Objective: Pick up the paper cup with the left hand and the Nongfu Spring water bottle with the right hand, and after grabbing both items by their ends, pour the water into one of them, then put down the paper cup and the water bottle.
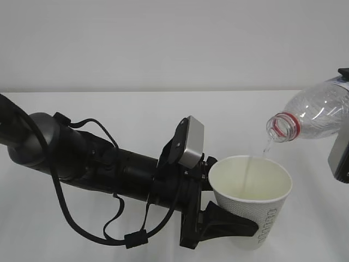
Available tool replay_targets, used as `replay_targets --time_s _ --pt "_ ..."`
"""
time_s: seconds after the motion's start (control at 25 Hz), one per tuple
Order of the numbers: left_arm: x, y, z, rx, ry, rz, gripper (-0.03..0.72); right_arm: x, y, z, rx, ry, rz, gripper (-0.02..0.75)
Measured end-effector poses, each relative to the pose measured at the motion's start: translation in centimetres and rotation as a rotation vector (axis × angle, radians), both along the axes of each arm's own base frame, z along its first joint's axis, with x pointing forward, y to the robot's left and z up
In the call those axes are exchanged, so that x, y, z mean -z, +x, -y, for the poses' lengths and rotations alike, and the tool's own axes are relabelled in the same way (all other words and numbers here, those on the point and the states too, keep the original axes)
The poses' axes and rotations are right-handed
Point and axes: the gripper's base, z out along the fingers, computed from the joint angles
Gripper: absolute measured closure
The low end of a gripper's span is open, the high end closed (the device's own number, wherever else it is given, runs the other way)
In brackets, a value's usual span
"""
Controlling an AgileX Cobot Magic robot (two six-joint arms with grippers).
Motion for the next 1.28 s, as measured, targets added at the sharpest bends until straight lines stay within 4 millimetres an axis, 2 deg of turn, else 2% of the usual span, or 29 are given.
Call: replay_targets --time_s 1.28 --pt "0.35 0.09 -0.08 -0.007 0.038 0.012 0.160 -0.06 0.00 -0.01 -0.001 0.001 0.006 0.288"
